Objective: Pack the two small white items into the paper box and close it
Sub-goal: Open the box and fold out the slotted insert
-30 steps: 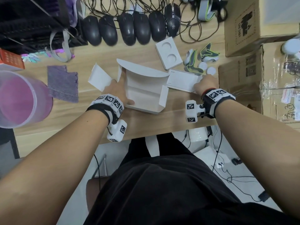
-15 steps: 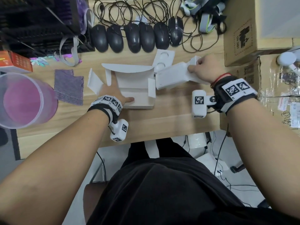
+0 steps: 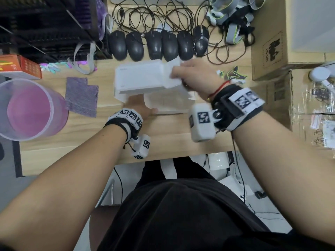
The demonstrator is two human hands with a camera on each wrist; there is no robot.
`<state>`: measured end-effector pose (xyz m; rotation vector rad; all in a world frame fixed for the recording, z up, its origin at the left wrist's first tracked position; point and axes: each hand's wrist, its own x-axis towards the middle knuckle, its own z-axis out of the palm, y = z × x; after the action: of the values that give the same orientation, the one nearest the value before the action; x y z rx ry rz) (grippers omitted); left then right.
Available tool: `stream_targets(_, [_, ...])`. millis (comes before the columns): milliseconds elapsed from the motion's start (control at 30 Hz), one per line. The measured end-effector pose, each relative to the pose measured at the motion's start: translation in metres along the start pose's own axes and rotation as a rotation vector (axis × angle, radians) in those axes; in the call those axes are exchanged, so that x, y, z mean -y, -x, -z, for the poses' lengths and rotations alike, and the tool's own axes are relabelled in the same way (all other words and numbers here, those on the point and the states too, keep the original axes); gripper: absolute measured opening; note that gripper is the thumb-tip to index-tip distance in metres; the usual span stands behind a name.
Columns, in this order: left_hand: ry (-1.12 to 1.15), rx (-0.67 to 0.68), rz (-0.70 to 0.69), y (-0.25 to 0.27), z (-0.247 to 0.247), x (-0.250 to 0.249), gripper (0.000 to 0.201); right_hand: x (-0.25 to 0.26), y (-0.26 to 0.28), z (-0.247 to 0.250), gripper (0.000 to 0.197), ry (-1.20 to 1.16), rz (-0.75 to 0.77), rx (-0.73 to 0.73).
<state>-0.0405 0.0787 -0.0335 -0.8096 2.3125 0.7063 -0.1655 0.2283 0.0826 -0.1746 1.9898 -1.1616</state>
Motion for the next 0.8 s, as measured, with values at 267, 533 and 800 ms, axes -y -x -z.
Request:
stream_targets(267, [0.201,-0.049,-0.029,0.000,-0.015,0.022,0.062,-0.050,-0.007,-0.054,0.028,-0.033,-0.069,0.112])
stream_targets(533, [0.227,-0.025,-0.062,-0.002,-0.016,0.026,0.061,-0.048,-0.009,-0.058,0.036,0.038,0.052,0.110])
stream_targets(800, [0.308,-0.037,-0.102,0.000,-0.007,0.030,0.066,-0.073,-0.030,-0.022,0.020,0.558,0.050,-0.028])
